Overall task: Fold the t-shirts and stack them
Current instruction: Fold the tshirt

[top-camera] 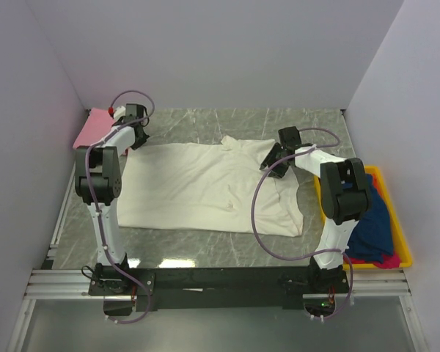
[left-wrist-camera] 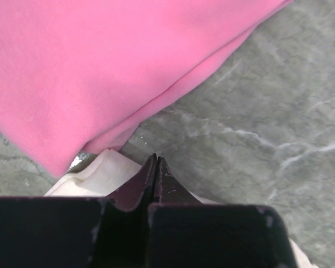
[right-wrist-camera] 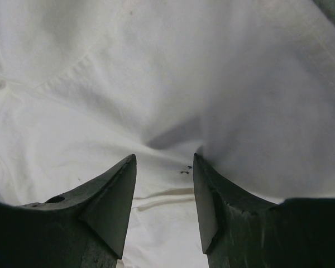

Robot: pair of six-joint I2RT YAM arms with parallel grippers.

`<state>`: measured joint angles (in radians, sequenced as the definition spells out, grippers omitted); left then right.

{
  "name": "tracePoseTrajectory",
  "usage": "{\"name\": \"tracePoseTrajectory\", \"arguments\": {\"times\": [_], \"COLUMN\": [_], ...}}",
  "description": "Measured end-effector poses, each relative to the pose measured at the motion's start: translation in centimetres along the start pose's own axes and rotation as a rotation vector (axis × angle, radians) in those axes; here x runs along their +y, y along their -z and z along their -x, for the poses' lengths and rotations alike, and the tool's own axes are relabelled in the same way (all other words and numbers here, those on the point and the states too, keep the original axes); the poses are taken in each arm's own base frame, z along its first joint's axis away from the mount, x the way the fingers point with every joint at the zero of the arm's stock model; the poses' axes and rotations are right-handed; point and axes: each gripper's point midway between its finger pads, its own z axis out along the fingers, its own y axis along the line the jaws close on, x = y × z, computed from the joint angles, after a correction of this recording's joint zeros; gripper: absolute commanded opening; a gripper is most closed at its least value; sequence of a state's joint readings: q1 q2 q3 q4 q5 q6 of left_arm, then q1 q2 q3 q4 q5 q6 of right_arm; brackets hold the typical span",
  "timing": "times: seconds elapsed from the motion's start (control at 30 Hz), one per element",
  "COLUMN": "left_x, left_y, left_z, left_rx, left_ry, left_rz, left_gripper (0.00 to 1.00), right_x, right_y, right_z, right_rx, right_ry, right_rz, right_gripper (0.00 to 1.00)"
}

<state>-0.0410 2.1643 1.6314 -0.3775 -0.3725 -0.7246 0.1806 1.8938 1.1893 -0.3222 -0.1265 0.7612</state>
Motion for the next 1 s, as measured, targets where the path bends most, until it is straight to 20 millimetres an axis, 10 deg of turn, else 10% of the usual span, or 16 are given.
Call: {"name": "tracePoseTrajectory", "arguments": {"times": [0.27,0.4,0.5,1.0], "left_x": [-0.7,-1.0,-0.8,0.3], "left_y": [2.5,3.1,3.2,0.4], "left_z": [2.0,2.5,2.1,-1.3], "left_rx": [-0.039,-0.029,-0.005,0.092], "left_ry": [0.025,0.043,0.06,0.081], "left_rz": [-0.048,-0.062,-0.046,0.041], "left_gripper": [0.07,0.46,0.55,0.31], "right_x": [-0.1,-0.2,-0.2,1.8], "right_y": [0.1,0.1,0.1,1.9], "right_z": [0.0,0.0,0.0,2.3], "right_rx": [0.002,0.003,0.003,-0.017], "right_ry": [-0.002,-0.002,-0.002,0.037], "right_rz": [-0.005,-0.005,-0.005,0.004], "right_gripper": [0.53,0.53,0.53,0.59]}}
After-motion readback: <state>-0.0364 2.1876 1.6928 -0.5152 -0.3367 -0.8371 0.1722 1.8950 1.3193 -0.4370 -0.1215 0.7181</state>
